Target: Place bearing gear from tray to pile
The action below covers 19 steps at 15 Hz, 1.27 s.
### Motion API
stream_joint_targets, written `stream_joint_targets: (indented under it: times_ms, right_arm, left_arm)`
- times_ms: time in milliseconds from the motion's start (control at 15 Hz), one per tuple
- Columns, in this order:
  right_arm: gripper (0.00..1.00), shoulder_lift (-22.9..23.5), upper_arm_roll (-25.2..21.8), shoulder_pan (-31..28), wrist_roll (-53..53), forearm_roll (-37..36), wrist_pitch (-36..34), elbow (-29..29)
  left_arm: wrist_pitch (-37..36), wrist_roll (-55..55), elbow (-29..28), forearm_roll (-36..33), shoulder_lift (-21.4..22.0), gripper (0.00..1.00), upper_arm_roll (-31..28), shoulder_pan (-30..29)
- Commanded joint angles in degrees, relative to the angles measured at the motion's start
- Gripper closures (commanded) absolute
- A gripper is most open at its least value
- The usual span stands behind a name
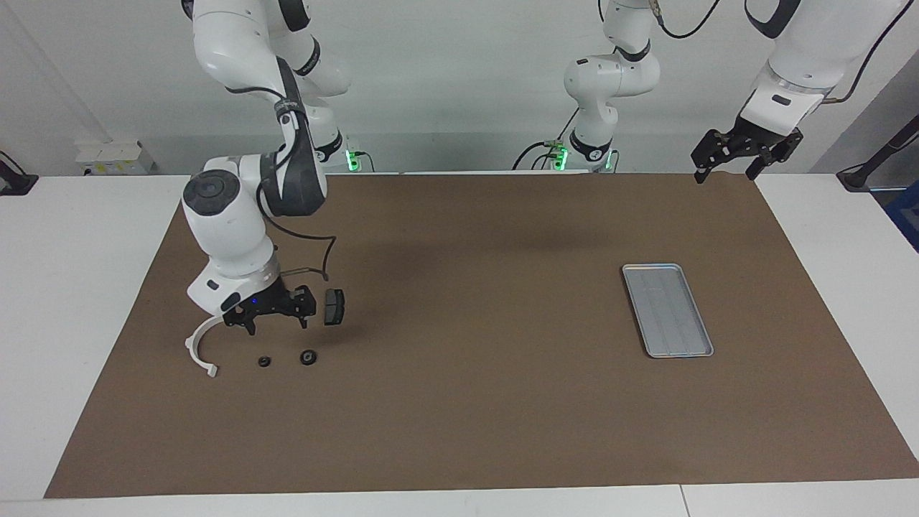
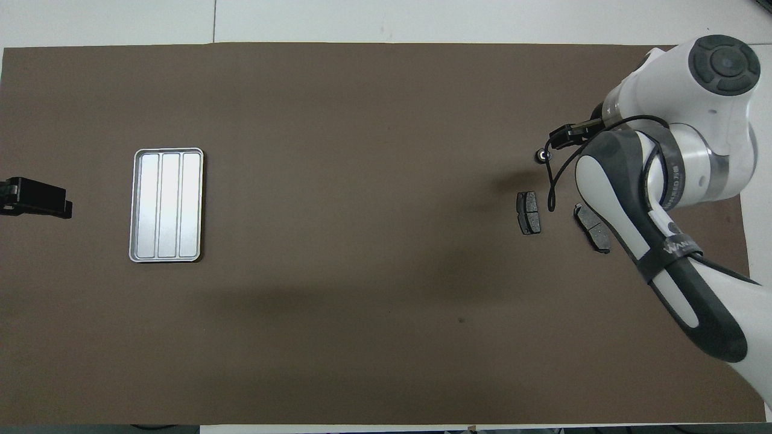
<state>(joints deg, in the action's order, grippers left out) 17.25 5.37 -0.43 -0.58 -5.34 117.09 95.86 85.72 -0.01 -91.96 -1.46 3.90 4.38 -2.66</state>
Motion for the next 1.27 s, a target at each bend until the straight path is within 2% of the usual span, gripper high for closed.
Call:
stream_joint_targets:
  times_ms: [0,201,401,669,1203]
  right_arm:
    - [0.00,-9.75,0.52,-0.28,-0.38,2.87,-10.08,1.78]
    - [0.00,-18.28,0.52,-0.19,0.66,4.37,-21.60,1.43]
    - [0.00,-23.04,0.52,0.42,1.99,4.29,-28.99,0.21]
    - [0.00,-23.76,0.34,1.13,2.87,4.29,-36.22,-3.93]
    - [0.00,-24.46,0.61,0.95,3.31,4.37,-37.90,-4.02]
  left_arm:
    - [1.29,0.72,-2.17,0.76,1.81,0.00,0.01,-0.15]
    - [1.12,0.20,-2.17,0.76,1.81,0.00,-0.07,-0.15]
    - [1.12,0.28,-2.17,0.76,1.81,0.00,0.01,-0.15]
    - [1.21,0.81,-2.17,0.76,1.90,0.00,-0.07,-0.15]
    - [1.29,0.72,-2.17,0.76,1.81,0.00,-0.07,-0.15]
